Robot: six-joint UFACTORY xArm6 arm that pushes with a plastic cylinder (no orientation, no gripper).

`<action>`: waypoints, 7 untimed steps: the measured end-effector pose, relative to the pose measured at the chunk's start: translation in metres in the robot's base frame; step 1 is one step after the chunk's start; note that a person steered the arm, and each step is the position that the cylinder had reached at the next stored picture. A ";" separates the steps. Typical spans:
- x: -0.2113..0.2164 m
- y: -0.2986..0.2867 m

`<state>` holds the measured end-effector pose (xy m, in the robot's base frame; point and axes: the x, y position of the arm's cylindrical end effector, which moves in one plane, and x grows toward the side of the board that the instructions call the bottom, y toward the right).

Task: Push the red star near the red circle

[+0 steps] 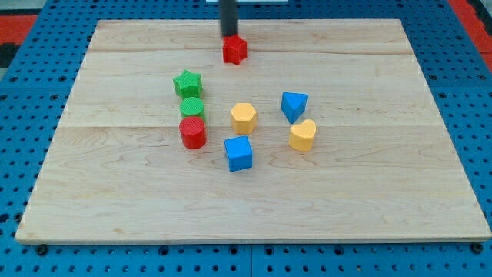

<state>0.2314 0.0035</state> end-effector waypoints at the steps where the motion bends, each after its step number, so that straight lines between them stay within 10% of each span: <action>1: 0.020 0.005; 7: 0.251 -0.160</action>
